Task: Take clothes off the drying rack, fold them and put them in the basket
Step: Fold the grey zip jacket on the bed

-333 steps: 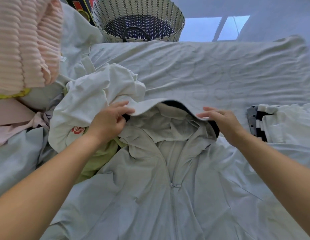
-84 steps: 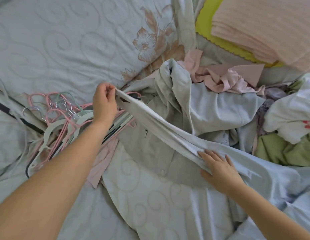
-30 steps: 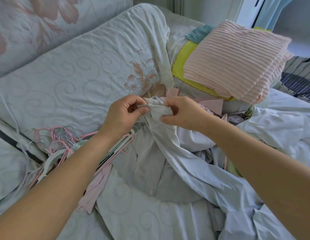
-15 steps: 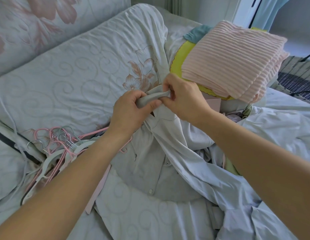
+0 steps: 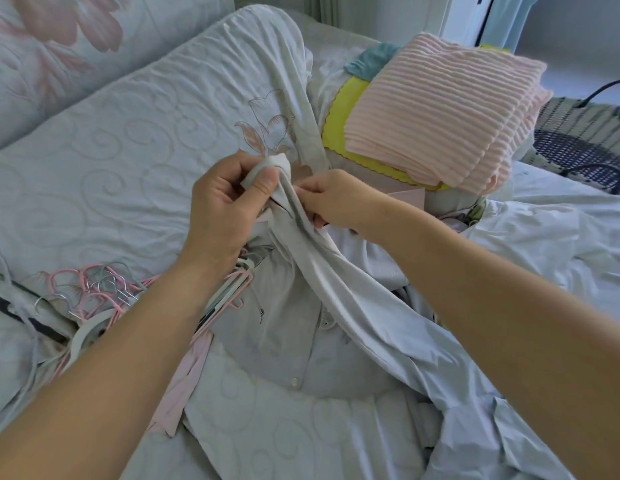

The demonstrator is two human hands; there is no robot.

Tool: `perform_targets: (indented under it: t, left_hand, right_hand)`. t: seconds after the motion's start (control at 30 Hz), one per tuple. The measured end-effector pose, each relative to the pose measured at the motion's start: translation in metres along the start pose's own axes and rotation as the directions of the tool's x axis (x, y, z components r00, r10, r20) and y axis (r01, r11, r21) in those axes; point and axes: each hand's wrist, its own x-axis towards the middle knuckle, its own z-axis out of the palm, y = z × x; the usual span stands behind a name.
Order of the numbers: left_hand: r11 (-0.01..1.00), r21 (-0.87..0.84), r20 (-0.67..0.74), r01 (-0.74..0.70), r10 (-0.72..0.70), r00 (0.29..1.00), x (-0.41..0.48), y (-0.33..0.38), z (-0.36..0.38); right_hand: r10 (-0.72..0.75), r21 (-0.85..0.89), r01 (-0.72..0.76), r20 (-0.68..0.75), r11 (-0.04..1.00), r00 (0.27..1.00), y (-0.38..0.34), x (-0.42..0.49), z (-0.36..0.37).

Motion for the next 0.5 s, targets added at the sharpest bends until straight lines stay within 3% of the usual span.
perform_targets:
  t: [0.13, 0.27, 0.4, 0.5]
  left_hand:
    - [0.999, -0.027, 0.025, 0.017, -0.017, 1.000, 0.000, 0.002, -0.004]
    - [0.983, 0.184, -0.054, 0.028, -0.018, 0.998, 0.003, -0.002, -0.006]
    - [0.922, 0.288, -0.128, 0.259, -0.231, 0.964, 0.005, -0.006, -0.003]
    - [0.925, 0.269, -0.059, 0.267, -0.261, 0.963, 0.007, -0.008, 0.000]
  right_hand:
    - [-0.024, 0.154, 0.039, -0.100, 0.987, 0.995, 0.006, -0.001, -0.001]
    - [-0.066, 0.370, 0.157, -0.246, 0.916, 0.967, 0.011, 0.001, -0.001]
    - [-0.139, 0.430, 0.239, -0.252, 0.871, 0.958, 0.008, -0.001, 0.001]
    - [-0.177, 0.424, 0.256, -0.218, 0.869, 0.960, 0.008, -0.003, 0.005]
